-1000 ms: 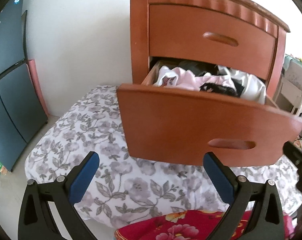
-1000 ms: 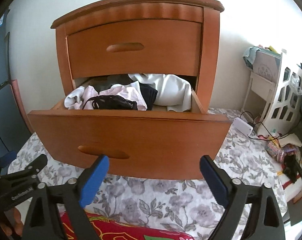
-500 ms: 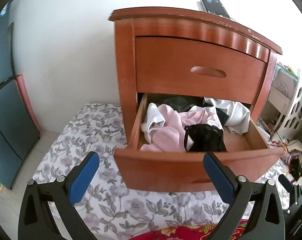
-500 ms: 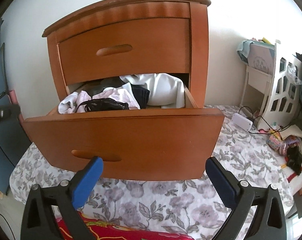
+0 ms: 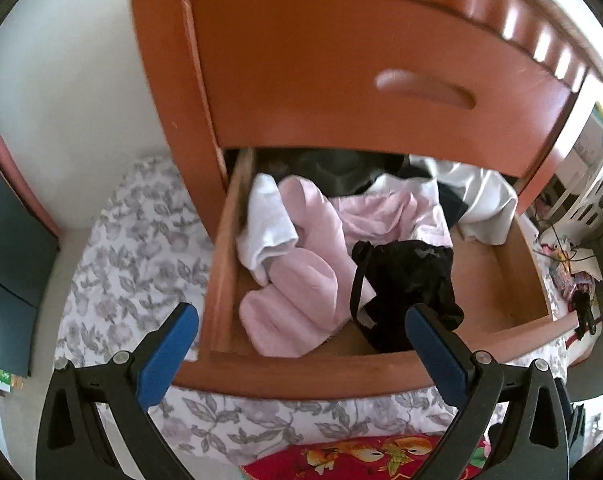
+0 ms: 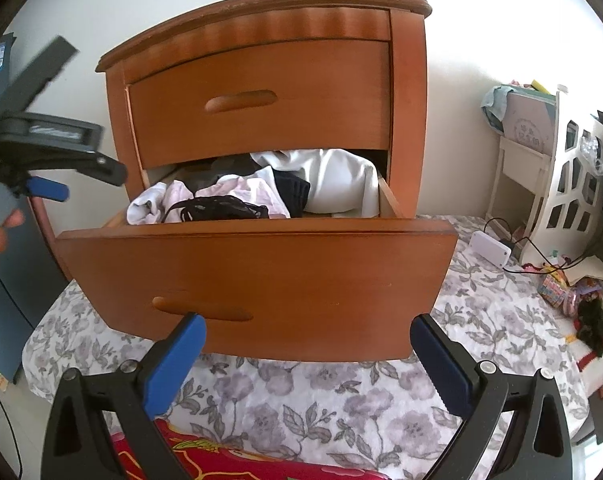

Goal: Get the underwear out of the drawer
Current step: 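Release the drawer handle and withdraw the right gripper, then reach the left gripper into the drawer and grasp the white cloth, then lift the white cloth up out of the drawer with the left gripper, then lower the white cloth onto the bedspread by the red blanket, open left gripper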

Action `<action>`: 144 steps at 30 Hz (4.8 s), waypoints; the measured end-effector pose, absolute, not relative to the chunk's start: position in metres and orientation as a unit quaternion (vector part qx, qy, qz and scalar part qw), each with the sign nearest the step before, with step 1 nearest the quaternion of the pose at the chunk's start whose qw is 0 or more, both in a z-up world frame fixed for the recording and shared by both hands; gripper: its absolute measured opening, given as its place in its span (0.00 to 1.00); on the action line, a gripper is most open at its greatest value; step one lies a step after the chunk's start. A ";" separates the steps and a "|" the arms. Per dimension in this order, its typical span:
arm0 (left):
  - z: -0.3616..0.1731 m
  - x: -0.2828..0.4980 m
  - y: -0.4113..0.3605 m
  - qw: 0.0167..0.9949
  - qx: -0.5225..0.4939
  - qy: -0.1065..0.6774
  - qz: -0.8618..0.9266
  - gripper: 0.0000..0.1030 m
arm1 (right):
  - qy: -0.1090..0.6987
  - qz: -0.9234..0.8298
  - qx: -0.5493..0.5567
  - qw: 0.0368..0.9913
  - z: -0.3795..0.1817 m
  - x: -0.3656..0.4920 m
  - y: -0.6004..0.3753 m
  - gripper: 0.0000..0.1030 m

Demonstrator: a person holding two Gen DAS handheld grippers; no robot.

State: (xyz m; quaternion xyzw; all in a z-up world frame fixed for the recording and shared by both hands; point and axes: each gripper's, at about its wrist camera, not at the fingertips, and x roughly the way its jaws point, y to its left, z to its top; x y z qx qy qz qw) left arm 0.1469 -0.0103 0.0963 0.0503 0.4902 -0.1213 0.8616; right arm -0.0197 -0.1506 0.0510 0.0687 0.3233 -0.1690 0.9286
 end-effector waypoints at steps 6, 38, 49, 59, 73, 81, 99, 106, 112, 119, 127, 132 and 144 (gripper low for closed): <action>0.082 0.185 -0.027 0.829 0.049 0.545 -0.116 0.99 | 0.329 -0.168 0.076 0.926 0.048 -0.019 -0.154 1.00; 0.067 0.233 0.021 0.831 -0.115 0.543 -0.046 0.50 | 0.347 -0.164 0.101 0.918 0.039 -0.015 -0.162 1.00; 0.058 0.242 0.025 0.841 -0.091 0.533 -0.024 0.50 | 0.351 -0.166 0.102 0.916 0.037 -0.015 -0.163 1.00; 0.058 0.241 0.008 0.841 -0.054 0.537 -0.027 0.34 | 0.353 -0.166 0.101 0.915 0.037 -0.014 -0.163 1.00; 0.048 0.234 0.015 0.841 -0.050 0.538 -0.018 0.05 | 0.355 -0.170 0.103 0.913 0.035 -0.015 -0.164 1.00; 0.080 0.214 0.025 0.866 -0.066 0.493 -0.049 0.04 | 0.355 -0.178 0.094 0.913 0.036 -0.015 -0.162 1.00; 0.188 0.112 0.032 0.915 -0.097 0.340 -0.193 0.04 | 0.344 -0.203 0.045 0.916 0.035 -0.021 -0.147 1.00; 0.218 0.063 0.041 0.916 -0.111 0.309 -0.228 0.04 | 0.336 -0.205 0.033 0.919 0.037 -0.026 -0.143 1.00; 0.216 0.028 0.048 0.916 -0.115 0.299 -0.243 0.04 | 0.316 -0.209 0.033 0.925 0.042 -0.036 -0.142 1.00; 0.195 -0.009 0.050 0.916 -0.112 0.296 -0.247 0.04 | 0.302 -0.205 0.037 0.930 0.046 -0.041 -0.143 1.00; 0.153 -0.018 0.042 0.899 -0.117 0.337 -0.253 0.05 | 0.279 -0.209 0.041 0.936 0.051 -0.048 -0.142 1.00; 0.116 -0.015 0.037 0.883 -0.127 0.377 -0.250 0.05 | 0.278 -0.202 0.046 0.938 0.050 -0.049 -0.144 1.00; 0.033 0.003 0.014 0.847 -0.105 0.469 -0.228 0.05 | 0.285 -0.204 0.047 0.935 0.048 -0.048 -0.144 1.00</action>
